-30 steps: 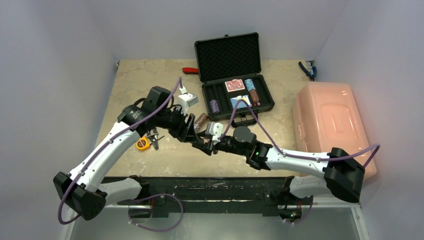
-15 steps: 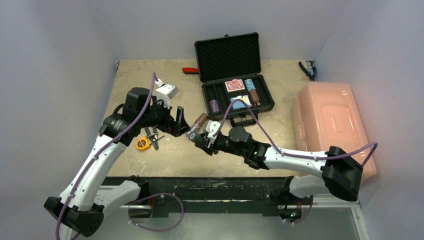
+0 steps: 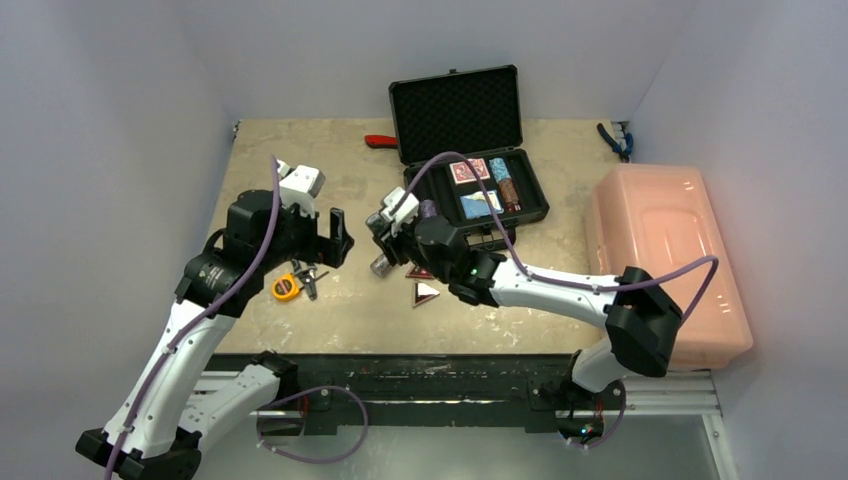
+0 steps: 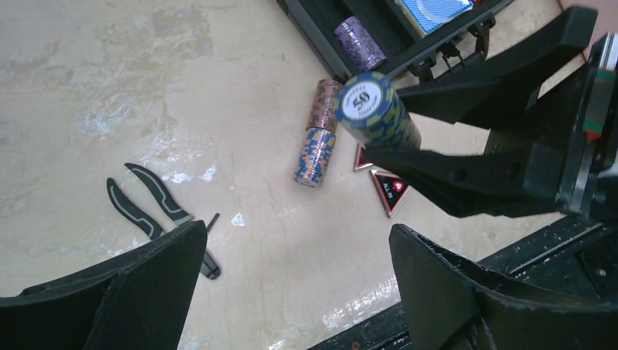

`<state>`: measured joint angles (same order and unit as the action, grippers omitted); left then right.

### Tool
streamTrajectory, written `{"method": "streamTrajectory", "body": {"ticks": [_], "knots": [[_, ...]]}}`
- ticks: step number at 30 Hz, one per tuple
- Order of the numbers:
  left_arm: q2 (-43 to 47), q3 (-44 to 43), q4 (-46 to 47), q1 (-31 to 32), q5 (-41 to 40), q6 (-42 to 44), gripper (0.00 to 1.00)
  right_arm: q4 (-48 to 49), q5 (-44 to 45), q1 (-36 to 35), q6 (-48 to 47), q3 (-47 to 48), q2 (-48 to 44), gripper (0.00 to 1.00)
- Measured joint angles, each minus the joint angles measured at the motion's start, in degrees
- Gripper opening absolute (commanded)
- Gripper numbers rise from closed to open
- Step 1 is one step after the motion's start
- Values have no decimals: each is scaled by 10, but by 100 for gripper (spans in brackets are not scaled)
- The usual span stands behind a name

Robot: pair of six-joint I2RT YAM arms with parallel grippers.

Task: Pack up texas hold em set

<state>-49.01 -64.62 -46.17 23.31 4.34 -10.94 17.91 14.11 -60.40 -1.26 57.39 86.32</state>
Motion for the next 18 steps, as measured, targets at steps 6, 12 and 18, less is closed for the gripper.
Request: {"method": "streamTrajectory", "body": {"ticks": [6,12,18], "knots": [[2,5,0,0,-26,0,93,-79,24,43,43,113,65,0],[2,5,1,0,-33,0,92,-167,17,106,80,217,131,0],[2,5,1,0,-34,1,91,-262,15,145,90,334,216,0]]}}
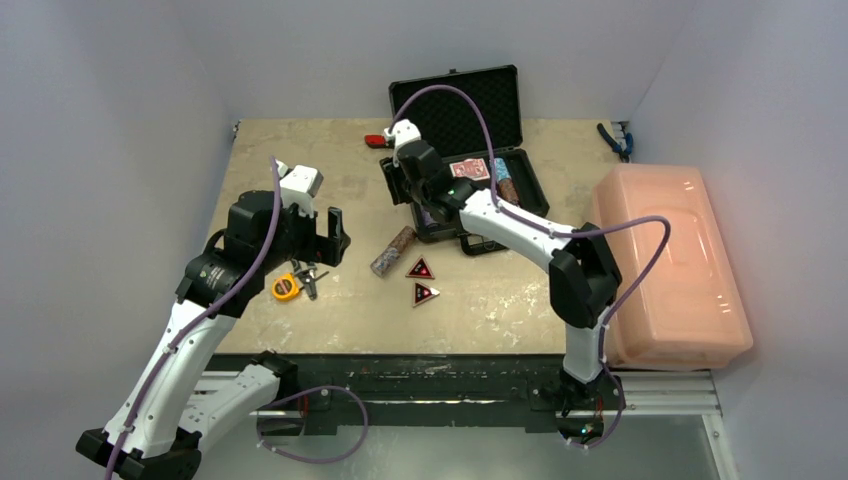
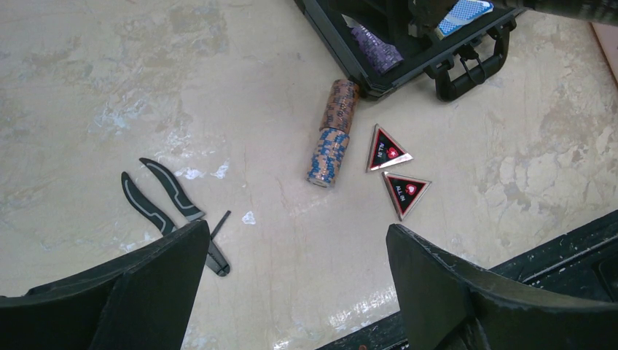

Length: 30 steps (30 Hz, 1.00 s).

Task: Pack up texas hold em set

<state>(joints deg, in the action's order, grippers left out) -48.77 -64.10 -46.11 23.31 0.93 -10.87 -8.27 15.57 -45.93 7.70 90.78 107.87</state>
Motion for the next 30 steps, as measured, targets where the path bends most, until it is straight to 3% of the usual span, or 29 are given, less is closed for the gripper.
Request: {"method": "streamTrajectory", "body": {"ticks": [14,30], "knots": [[0,1,0,0,-2,1,89,-167,-18,71,14,250,200,0],[-6,2,0,0,-2,6,88,-230,-18,101,31,304,272,0]]}}
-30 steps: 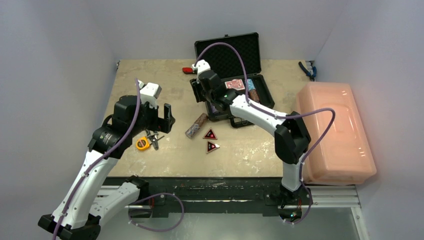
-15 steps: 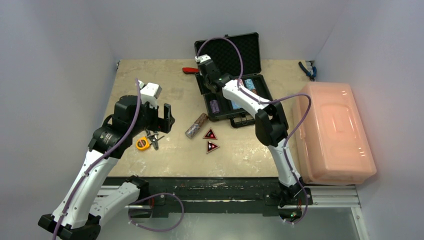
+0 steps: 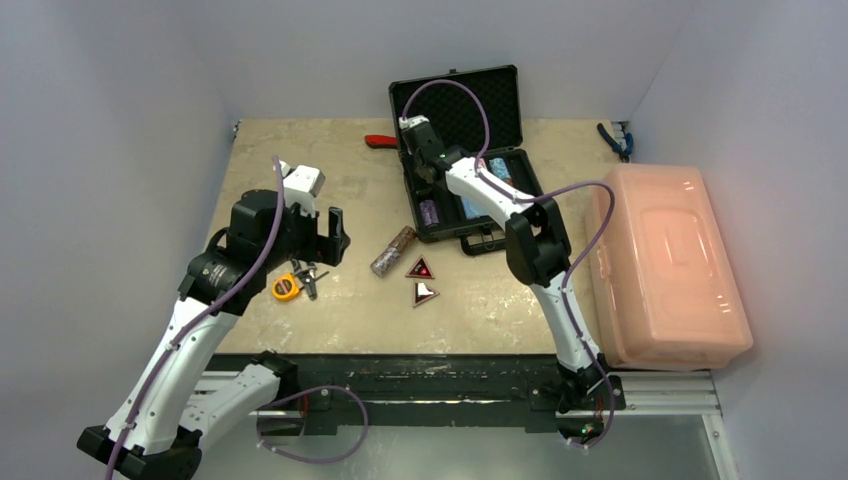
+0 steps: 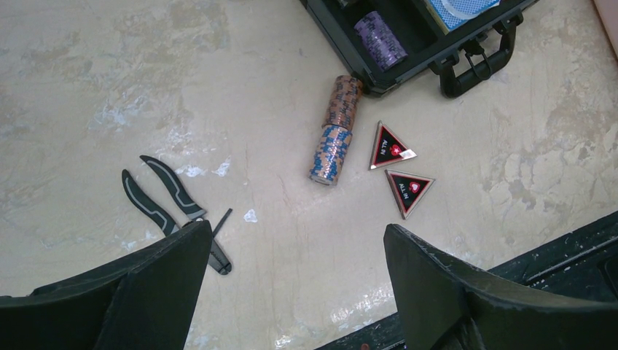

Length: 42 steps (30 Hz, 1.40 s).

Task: Pack up texas hold em set

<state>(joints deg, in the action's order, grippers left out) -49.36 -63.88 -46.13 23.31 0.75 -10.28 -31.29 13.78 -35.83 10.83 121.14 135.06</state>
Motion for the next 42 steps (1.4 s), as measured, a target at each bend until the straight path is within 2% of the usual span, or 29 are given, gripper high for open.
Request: {"method": "streamTrajectory", "body": {"ticks": [17,29,35,42], "knots": [[-1,0,0,0,0,0,86,-21,-13,4,42,-6,0,0],[0,0,0,0,0,0,86,10,-13,6,69,-44,-17,0],[0,0,0,0,0,0,85,19,-13,7,83,-57,-24,27],[0,0,0,0,0,0,84,16,-14,7,96,-69,-35,52]]}}
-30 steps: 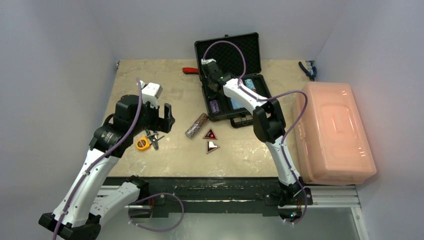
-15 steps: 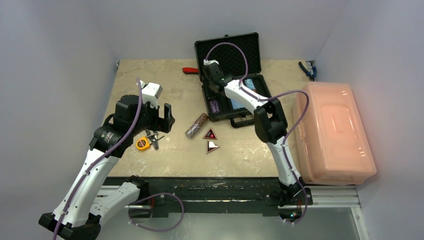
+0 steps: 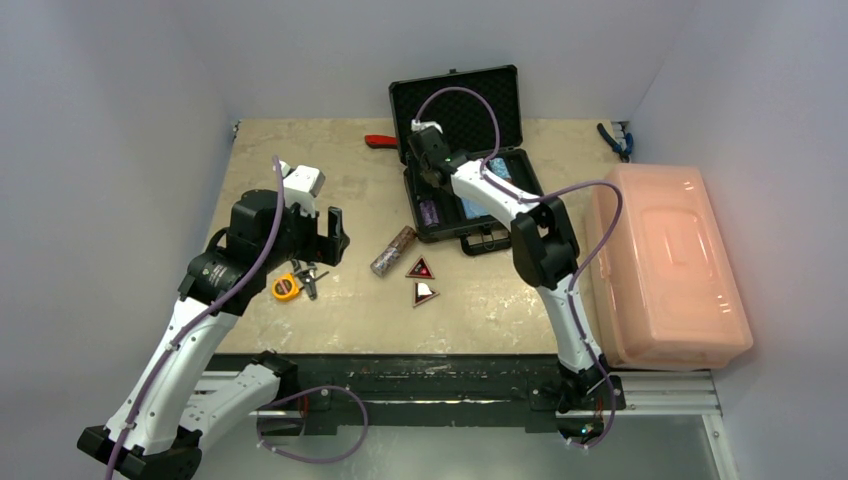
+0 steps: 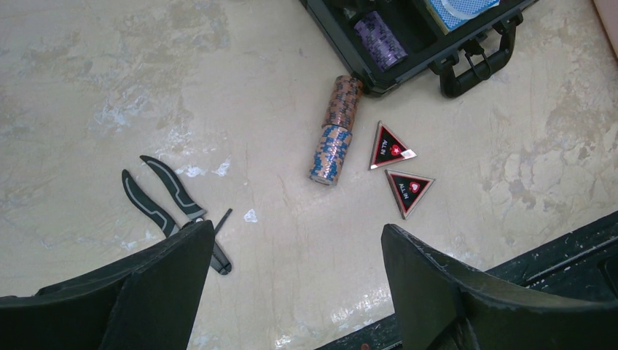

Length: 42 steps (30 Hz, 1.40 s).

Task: Pack up texas hold em set

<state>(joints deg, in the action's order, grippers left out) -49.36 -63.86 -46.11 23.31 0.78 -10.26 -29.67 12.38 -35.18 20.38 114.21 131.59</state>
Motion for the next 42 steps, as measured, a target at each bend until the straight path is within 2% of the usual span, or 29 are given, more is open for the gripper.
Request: {"method": "streamTrajectory", "body": {"ticks": [5,10,21,29,42], "knots": [[0,0,0,0,0,0,84,-22,-1,0,9,-3,-10,65],[0,0,0,0,0,0,84,-42,-1,0,12,-4,-20,66],[0,0,0,0,0,0,84,-51,-1,0,10,5,-31,56],[0,0,0,0,0,0,83,-54,3,1,5,105,-5,52],[-1,0,0,0,0,4,83,-50,3,12,-2,176,84,43]]}}
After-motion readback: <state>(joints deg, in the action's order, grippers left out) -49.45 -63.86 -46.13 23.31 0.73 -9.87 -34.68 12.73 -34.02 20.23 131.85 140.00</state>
